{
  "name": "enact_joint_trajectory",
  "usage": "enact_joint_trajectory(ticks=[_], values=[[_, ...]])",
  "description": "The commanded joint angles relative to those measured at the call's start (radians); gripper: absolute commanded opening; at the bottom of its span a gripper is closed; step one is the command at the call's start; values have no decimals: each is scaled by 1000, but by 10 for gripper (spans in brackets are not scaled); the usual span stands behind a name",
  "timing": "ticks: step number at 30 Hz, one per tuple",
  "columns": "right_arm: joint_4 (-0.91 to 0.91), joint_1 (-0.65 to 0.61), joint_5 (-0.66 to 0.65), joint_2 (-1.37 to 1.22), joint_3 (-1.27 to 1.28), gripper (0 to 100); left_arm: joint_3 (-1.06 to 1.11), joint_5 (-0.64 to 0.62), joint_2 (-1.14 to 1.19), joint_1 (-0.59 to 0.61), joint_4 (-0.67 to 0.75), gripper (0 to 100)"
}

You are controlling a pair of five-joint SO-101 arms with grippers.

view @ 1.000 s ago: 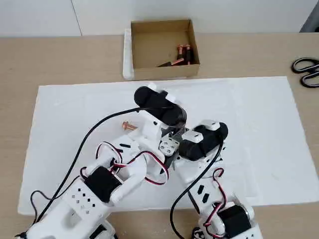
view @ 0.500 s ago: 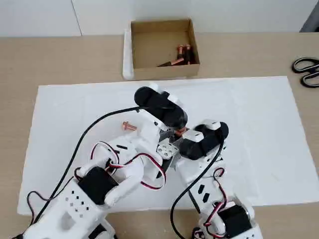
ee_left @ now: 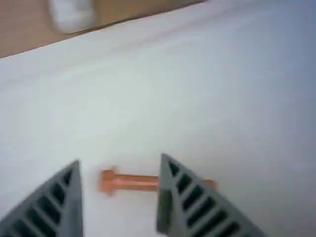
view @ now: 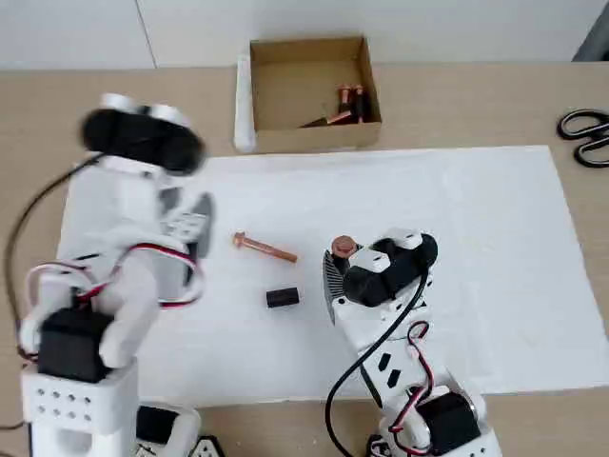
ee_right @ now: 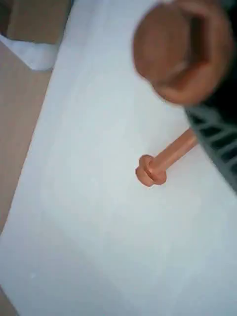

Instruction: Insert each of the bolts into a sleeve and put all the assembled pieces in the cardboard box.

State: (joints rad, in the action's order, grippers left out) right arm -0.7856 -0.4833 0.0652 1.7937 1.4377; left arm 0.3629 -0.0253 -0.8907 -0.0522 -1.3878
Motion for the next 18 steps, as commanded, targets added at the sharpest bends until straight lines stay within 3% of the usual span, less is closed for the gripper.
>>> enact_joint_trajectory(ticks=[1,4,7,15,18], values=[[33,47,2,-2,-6,4,-64,78,-14,244,-71,102],[28,122,-52,-4,6,4,-33,163,-12,354,-81,102],[30,183,-94,-4,15,4,22,229,-12,391,-80,102],[33,358,-169,-4,-54,4,156,269,-17,557,-83,102],[33,407,-173,-4,-104,4,200,345,-20,580,-89,102]])
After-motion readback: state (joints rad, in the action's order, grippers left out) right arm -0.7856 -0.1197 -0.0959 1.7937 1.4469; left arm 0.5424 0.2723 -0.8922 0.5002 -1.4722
